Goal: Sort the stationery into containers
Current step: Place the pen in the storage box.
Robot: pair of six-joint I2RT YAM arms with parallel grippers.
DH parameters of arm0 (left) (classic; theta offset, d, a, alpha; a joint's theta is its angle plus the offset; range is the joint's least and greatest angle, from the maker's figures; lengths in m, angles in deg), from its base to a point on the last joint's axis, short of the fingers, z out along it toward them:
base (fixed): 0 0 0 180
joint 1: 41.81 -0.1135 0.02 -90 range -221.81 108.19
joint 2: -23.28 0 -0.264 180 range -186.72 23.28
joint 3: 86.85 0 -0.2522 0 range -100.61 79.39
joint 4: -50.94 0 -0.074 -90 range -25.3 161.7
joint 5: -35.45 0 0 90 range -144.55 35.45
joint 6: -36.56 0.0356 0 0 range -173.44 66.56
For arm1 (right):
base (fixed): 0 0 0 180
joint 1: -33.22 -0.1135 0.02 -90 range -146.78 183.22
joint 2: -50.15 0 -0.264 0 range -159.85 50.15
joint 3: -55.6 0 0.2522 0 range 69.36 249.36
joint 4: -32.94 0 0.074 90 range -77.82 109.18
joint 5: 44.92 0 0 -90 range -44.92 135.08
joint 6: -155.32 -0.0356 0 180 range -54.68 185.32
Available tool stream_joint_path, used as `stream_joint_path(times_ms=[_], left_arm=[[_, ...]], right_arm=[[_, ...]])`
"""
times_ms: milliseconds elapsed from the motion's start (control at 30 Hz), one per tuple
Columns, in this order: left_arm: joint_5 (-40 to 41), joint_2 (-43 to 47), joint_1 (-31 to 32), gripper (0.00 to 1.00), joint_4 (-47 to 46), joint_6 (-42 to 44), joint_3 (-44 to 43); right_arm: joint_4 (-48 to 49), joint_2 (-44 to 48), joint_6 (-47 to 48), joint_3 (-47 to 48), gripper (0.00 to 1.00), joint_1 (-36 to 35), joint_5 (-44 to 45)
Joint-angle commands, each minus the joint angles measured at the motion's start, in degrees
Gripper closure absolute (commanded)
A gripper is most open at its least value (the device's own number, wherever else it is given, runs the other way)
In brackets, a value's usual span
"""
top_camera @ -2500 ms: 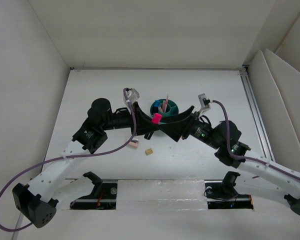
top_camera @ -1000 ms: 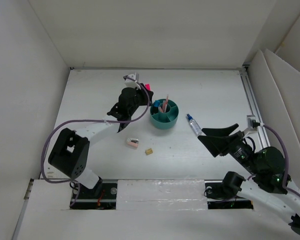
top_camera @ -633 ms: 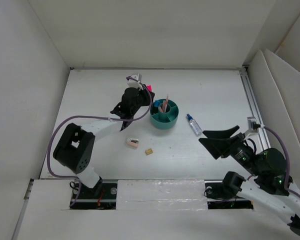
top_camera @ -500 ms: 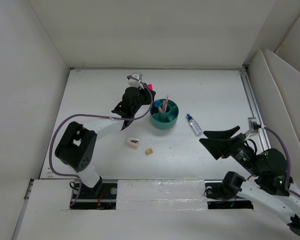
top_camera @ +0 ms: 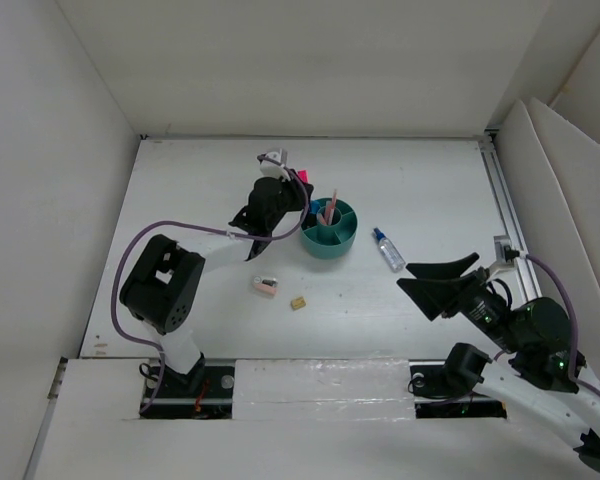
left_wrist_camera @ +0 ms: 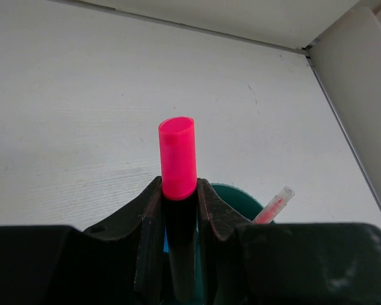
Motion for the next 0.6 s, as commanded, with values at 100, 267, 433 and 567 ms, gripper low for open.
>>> stream_joint_path(times_ms=[100, 267, 433, 567], left_arm=[[1.17, 0.13, 1.14, 1.0, -6.04, 0.28, 2.24], [1.78, -0.4, 1.15, 1.0, -6.57, 0.81, 2.86], [4.32, -0.92, 1.68, 1.0, -6.57, 0.81, 3.47], [4.86, -1.53, 1.68, 1.0, -6.57, 0.81, 3.48]], right_arm=[[0.2, 0.57, 1.57, -1.16, 0.0, -0.61, -0.67], [0.2, 0.57, 1.57, -1.16, 0.0, -0.61, -0.67], [0.2, 1.1, 1.57, -1.16, 0.0, -0.61, -0.67], [0.2, 1.1, 2.1, -1.16, 0.0, -0.61, -0.67]])
